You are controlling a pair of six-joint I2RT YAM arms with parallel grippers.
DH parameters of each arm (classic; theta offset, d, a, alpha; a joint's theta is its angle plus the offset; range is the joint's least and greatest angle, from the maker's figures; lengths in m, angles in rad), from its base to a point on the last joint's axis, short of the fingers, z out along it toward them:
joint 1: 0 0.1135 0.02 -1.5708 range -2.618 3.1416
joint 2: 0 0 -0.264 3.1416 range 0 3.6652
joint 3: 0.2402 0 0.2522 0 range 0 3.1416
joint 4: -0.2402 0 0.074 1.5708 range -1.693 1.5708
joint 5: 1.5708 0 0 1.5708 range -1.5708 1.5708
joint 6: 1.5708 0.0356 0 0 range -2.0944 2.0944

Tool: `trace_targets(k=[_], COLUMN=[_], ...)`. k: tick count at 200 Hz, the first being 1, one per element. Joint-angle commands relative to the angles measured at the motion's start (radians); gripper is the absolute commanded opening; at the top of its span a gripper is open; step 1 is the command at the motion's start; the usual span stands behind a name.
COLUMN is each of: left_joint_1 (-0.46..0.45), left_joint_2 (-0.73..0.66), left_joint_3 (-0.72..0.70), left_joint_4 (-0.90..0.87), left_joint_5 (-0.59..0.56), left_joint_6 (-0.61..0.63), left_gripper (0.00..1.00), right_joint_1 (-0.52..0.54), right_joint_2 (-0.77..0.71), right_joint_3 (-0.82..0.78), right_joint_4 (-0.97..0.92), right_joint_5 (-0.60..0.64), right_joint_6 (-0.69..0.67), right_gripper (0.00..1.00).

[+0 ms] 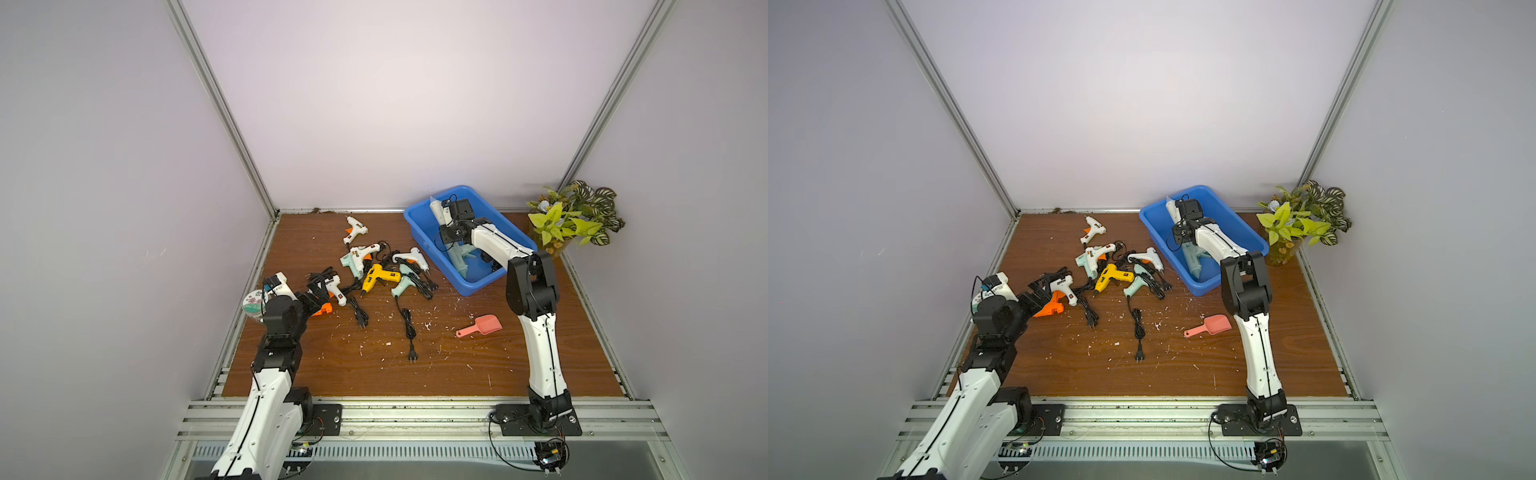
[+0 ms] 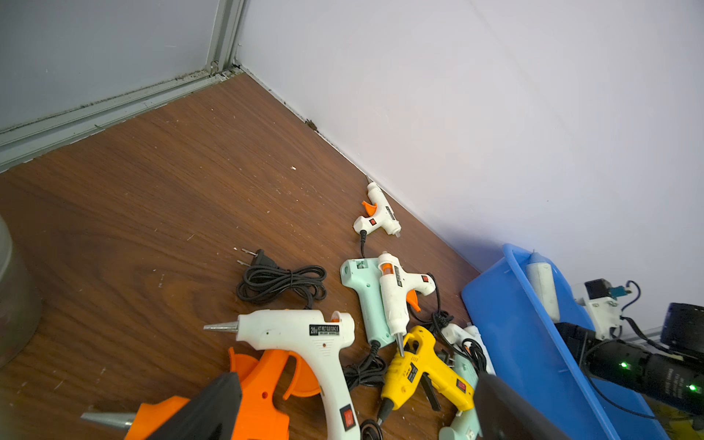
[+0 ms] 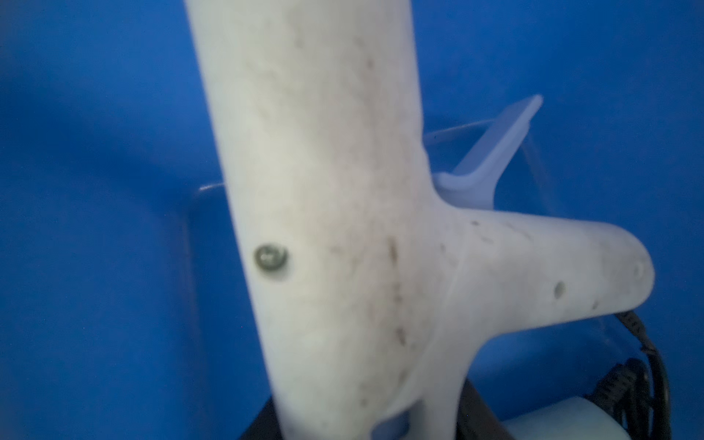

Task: Put the hot melt glue gun into the storage box
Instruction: Place the hot melt adhesive gun in the storage box.

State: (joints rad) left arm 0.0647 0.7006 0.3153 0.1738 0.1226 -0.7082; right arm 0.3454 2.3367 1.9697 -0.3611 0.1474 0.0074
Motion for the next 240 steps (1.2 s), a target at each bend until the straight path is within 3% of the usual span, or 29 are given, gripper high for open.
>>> trace_targets(k=[1, 92, 107, 127, 151, 240], left_joint_1=[0.01, 0.009, 0.009, 0.01, 0.009, 0.009], left_joint_2=[-0.007, -0.003, -0.003, 0.0, 0.001, 0.061], left_joint_3=[0.03, 0.031, 0.031, 0.033, 0.038, 0.101], left_joint_4=[-0.012, -0.012, -0.012, -0.013, -0.028, -0.192], left_joint_5=[-0.014, -0.017, -0.018, -0.024, -0.03, -0.052], left_joint_6=[0.012, 0.009, 0.007, 0.009, 0.016, 0.088], left_gripper=[1.0, 1.0, 1.0, 1.0, 1.0, 1.0], right_joint_1=[-0.005, -0.006, -0.006, -0.004, -0.005, -0.003], right_joint_2=[-0.013, -0.206, -0.219, -0.222, -0.243, -0.519], right_joint_3=[0.053, -0.245, -0.27, -0.282, -0.296, -0.491], right_joint_4=[-0.045, 0.041, 0.047, 0.042, 0.042, 0.162], right_joint_5=[-0.009, -0.043, -0.054, -0.06, -0.068, -0.116], right_joint_6=[0.032, 0.052, 0.052, 0.052, 0.052, 0.106], right_gripper=[0.0, 0.02, 0.1, 0.32, 0.49, 0.78])
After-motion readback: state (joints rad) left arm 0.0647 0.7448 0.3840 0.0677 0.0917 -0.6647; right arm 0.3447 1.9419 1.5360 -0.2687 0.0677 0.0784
